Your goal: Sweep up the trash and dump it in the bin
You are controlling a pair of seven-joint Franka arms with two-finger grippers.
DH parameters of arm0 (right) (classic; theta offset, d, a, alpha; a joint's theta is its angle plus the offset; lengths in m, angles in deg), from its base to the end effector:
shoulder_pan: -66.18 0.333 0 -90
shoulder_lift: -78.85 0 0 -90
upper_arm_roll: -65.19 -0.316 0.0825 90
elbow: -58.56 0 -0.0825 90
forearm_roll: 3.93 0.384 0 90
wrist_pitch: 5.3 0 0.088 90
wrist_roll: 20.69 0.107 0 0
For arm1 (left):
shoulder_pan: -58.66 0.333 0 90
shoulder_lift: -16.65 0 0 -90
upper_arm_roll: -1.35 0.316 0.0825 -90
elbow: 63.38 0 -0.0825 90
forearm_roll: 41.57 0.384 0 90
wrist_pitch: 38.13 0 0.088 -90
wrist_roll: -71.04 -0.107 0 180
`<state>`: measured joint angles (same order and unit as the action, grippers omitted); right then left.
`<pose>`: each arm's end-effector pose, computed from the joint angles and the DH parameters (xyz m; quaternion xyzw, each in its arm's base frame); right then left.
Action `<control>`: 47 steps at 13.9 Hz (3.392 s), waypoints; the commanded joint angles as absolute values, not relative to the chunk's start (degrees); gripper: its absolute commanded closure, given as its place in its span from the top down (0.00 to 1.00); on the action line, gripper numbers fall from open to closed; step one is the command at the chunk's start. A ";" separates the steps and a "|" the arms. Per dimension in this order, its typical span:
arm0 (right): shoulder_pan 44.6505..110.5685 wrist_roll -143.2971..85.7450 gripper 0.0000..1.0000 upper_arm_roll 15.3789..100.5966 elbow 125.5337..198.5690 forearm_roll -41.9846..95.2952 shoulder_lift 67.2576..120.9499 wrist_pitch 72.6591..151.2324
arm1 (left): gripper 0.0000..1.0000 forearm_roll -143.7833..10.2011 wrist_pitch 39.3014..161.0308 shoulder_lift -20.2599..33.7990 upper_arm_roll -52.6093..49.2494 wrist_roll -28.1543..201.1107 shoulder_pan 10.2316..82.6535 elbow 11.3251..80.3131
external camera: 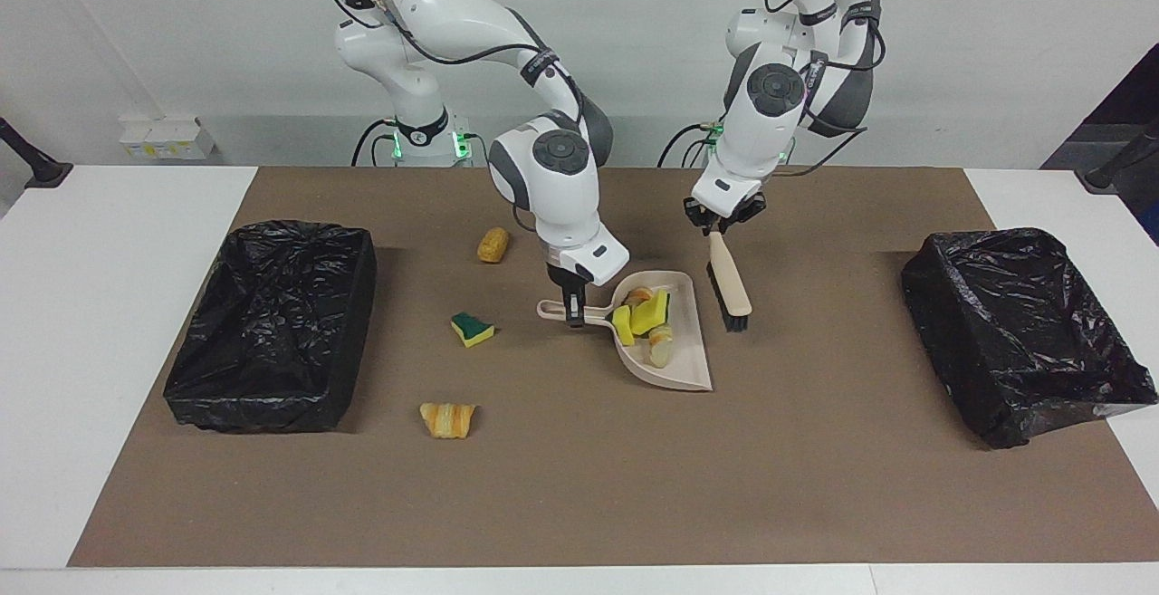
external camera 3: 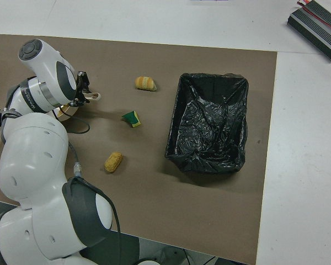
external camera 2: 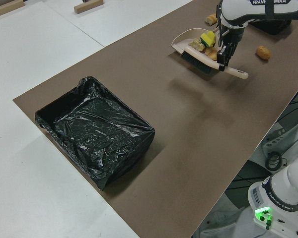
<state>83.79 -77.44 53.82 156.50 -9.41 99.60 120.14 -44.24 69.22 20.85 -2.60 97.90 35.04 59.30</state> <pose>0.5896 0.3081 0.3955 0.7200 0.6911 0.0596 0.0210 0.4430 -0.2357 0.4216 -0.9951 -0.0032 0.0949 0.0275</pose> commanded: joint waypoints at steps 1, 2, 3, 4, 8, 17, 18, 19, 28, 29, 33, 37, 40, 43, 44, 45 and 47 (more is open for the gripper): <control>80.35 -80.62 0.00 53.24 159.55 -6.84 93.37 116.36 | 0.00 -43.32 66.73 21.75 -2.78 95.92 34.84 59.66; 78.94 -82.11 0.00 53.24 159.90 -5.96 91.70 114.51 | 0.00 -43.41 66.81 21.93 -2.87 96.00 34.23 60.10; 77.54 -82.91 0.00 53.24 159.90 -5.00 89.77 111.80 | 0.00 -43.76 66.99 21.93 -2.87 96.00 33.27 60.54; 75.70 -83.35 0.00 53.24 159.90 -4.81 87.66 108.46 | 0.00 -44.63 67.25 21.93 -2.87 96.08 31.95 61.24; 66.39 -92.21 0.00 53.24 163.14 -4.73 80.37 104.39 | 0.00 -49.36 69.96 22.37 -2.87 99.76 24.40 65.54; 39.75 -125.42 0.00 53.67 164.47 -1.91 77.88 104.21 | 0.15 -55.28 82.90 24.22 -2.87 103.46 20.25 76.46; 38.08 -127.98 0.00 53.85 164.47 -1.91 77.80 104.30 | 0.19 -55.28 82.90 24.04 -2.78 103.47 20.34 76.11; 36.49 -129.83 0.00 54.20 164.47 -2.09 77.53 104.56 | 0.19 -55.28 82.81 24.04 -2.78 103.47 20.34 76.10; 38.04 -114.33 0.00 54.29 168.77 -26.58 75.95 111.24 | 1.00 -55.28 81.67 23.95 -2.35 103.11 21.13 73.91; 39.71 -110.81 0.00 54.29 169.30 -29.66 75.60 111.16 | 1.00 -55.28 80.27 24.04 -2.08 102.85 21.39 72.69; 43.41 -100.42 0.00 54.20 172.73 -37.14 74.46 110.37 | 1.00 -54.32 77.45 23.78 -1.99 101.54 28.41 68.47; 48.16 -94.96 0.00 54.29 172.38 -46.99 74.02 104.05 | 1.00 -50.62 74.91 20.70 -1.99 89.88 37.90 60.75; 48.17 -95.04 0.00 54.29 170.20 -51.83 74.10 100.27 | 1.00 -46.33 73.85 18.59 -1.99 84.06 42.92 54.50; 48.95 -96.80 0.00 53.85 167.64 -54.28 74.28 97.01 | 1.00 -44.47 71.74 17.10 -1.99 77.04 48.09 48.70; 50.26 -96.80 0.00 53.85 167.64 -55.17 74.28 96.57 | 1.00 -44.47 71.04 17.09 -1.99 75.36 49.50 47.12; 50.80 -96.63 0.00 53.85 167.46 -56.13 74.28 95.69 | 1.00 -44.47 71.03 17.44 -1.99 74.99 50.39 46.23; 52.82 -96.28 0.00 53.85 166.41 -58.15 74.54 93.94 | 1.00 -44.38 70.07 17.45 -1.99 74.12 52.67 44.12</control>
